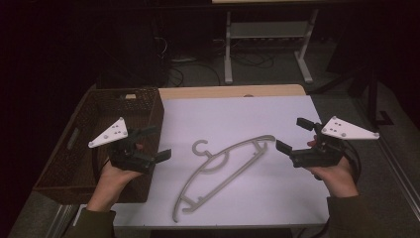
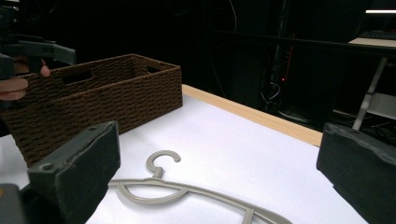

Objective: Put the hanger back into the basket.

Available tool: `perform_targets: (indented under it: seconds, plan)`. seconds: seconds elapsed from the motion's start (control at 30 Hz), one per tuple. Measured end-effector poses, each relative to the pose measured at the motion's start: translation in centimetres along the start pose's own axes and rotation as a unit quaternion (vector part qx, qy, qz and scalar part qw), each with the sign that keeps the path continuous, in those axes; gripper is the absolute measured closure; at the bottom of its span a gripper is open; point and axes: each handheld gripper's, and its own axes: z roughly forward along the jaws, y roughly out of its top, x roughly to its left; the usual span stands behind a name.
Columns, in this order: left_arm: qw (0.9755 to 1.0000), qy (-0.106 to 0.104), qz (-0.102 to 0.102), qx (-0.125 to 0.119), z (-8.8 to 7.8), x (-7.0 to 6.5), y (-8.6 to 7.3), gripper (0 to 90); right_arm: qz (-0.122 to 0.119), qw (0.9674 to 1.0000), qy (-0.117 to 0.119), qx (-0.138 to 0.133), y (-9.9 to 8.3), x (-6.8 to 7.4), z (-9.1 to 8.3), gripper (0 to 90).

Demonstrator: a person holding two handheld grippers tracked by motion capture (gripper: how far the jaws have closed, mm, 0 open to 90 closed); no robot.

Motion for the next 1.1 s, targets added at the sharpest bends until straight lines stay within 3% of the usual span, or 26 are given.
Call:
perform_targets:
  seconds: [0.57, 0.93, 1.1]
  plan:
    - [0.9988, -0.012, 0.006, 0.047, 2.9, -1.9, -0.3, 0.0, -0.008, 0.9995, -0.002, 0.030, -0.5, 0.0, 0.9, 0.0]
    - [0.9967, -0.030, 0.002, 0.075, 5.4, -2.7, -2.0, 0.0, -0.006, 0.9983, 0.000, 0.058, -1.5, -0.1, 2.1, 0.0]
    - [0.9955, -0.035, 0.012, 0.087, 6.3, -3.1, -2.8, 0.0, -0.007, 0.9975, 0.004, 0.070, -1.9, -0.1, 2.7, 0.0]
